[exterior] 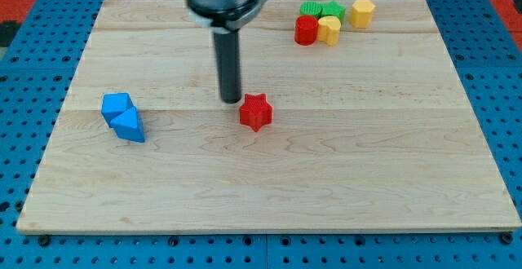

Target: Push the red star towards the group of blocks

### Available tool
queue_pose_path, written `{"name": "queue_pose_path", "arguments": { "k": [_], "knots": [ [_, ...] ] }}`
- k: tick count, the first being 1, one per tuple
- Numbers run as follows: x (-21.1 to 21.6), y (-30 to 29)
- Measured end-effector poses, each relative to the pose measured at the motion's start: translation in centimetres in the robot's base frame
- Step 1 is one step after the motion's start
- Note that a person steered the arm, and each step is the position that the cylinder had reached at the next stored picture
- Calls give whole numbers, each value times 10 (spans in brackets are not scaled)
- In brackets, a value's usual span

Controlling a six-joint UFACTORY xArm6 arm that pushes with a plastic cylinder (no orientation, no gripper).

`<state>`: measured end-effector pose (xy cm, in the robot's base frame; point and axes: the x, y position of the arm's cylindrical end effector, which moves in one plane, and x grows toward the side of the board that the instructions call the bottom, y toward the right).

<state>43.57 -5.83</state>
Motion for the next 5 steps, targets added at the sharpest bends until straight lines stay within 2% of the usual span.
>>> {"name": "queue_pose_path", "arguments": {
  "k": [1, 2, 3, 4, 5],
  "knots": [
    [41, 5],
    [31, 65],
    [-6, 104],
    [-17, 103],
    [21, 67]
  ]
}}
